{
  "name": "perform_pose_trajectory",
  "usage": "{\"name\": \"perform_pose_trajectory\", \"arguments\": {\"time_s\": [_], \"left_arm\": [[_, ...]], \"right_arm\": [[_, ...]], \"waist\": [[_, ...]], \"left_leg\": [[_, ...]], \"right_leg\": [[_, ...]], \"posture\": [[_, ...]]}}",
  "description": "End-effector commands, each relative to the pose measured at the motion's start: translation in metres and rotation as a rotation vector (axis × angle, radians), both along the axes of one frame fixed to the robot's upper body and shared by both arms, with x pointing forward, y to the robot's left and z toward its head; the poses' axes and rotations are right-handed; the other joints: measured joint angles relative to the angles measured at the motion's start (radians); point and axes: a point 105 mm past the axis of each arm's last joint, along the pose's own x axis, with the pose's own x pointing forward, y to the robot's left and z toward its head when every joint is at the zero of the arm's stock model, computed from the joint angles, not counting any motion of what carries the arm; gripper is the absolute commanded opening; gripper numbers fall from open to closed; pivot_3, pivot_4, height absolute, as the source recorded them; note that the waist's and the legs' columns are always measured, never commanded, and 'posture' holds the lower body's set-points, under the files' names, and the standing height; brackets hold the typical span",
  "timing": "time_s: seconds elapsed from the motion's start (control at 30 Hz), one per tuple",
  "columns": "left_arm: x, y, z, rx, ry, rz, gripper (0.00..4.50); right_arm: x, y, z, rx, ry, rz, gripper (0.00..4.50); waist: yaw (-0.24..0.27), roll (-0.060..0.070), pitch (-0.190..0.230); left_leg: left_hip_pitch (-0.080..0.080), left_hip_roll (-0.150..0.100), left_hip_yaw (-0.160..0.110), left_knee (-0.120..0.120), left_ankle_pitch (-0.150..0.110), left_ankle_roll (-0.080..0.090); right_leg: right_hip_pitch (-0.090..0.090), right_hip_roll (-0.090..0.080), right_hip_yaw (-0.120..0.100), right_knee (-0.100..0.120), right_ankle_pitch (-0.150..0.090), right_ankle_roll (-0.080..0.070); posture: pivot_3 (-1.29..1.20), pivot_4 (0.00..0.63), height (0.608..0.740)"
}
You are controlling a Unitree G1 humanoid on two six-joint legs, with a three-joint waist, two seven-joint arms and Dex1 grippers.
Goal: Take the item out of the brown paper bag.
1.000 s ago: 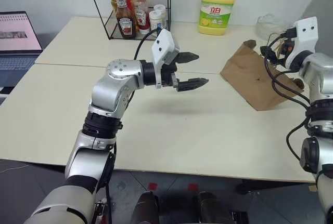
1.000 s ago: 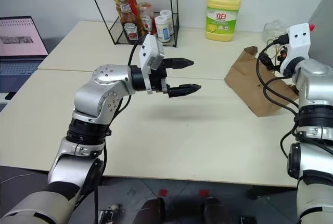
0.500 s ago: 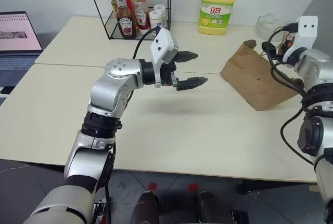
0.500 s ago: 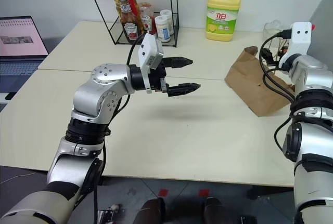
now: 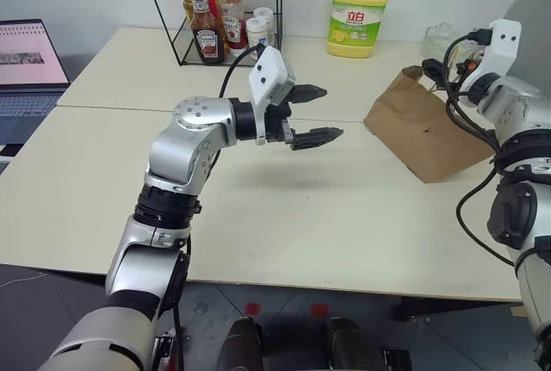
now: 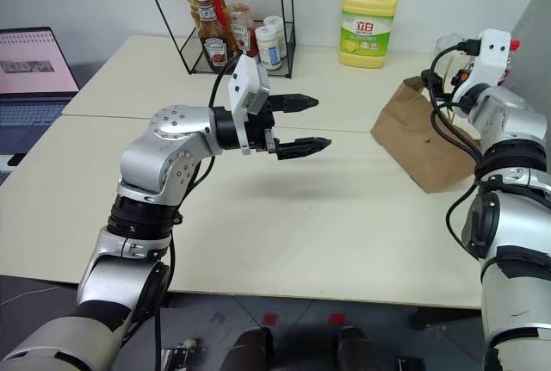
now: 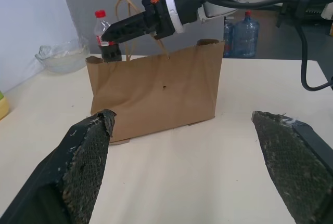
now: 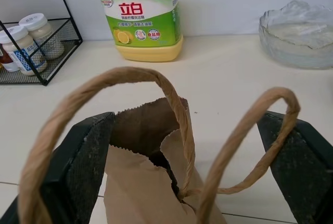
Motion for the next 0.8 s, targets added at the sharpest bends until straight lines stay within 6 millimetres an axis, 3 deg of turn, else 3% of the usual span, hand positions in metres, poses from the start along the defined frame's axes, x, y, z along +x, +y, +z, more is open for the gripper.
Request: {"name": "perform_pose_trajectory", "arguments": {"time_s": [0.03,0.37,0.63,0.8], "left_arm": [[-0.007,0.001,0.017,-0.018,-0.065,-0.012,4.5],[-0.007,0.001,0.017,-0.017,-0.064,-0.014,4.5],[-0.009,0.0,0.014,-0.02,-0.053,-0.023,4.5],[-0.016,0.008,0.01,-0.045,-0.012,-0.015,4.5]], "right_arm": [[-0.003,-0.003,0.027,0.023,-0.096,0.003,3.62],[-0.006,-0.006,0.031,0.03,-0.115,0.005,0.03],[-0.007,0.0,0.037,0.011,-0.13,0.046,0.03],[-0.004,0.029,0.053,0.01,-0.173,0.147,0.03]], "waist": [[0.0,0.0,0.0],[-0.003,0.0,0.0],[-0.005,0.0,0.0],[-0.013,0.0,0.0]], "left_leg": [[0.0,0.0,0.0,0.0,0.0,0.0],[0.0,0.0,0.0,0.0,0.0,0.0],[0.0,0.0,0.0,0.001,0.0,0.0],[0.001,0.0,0.0,0.002,0.0,0.0]], "right_leg": [[0.0,0.0,0.0,0.0,0.0,0.0],[0.0,0.0,0.0,0.001,0.0,0.0],[0.0,0.0,0.0,0.003,0.0,0.0],[-0.001,0.0,0.0,0.006,0.0,0.0]], "posture": [[0.0,0.15,0.74],[0.0,0.15,0.74],[0.0,0.15,0.74],[0.0,0.15,0.74]]}}
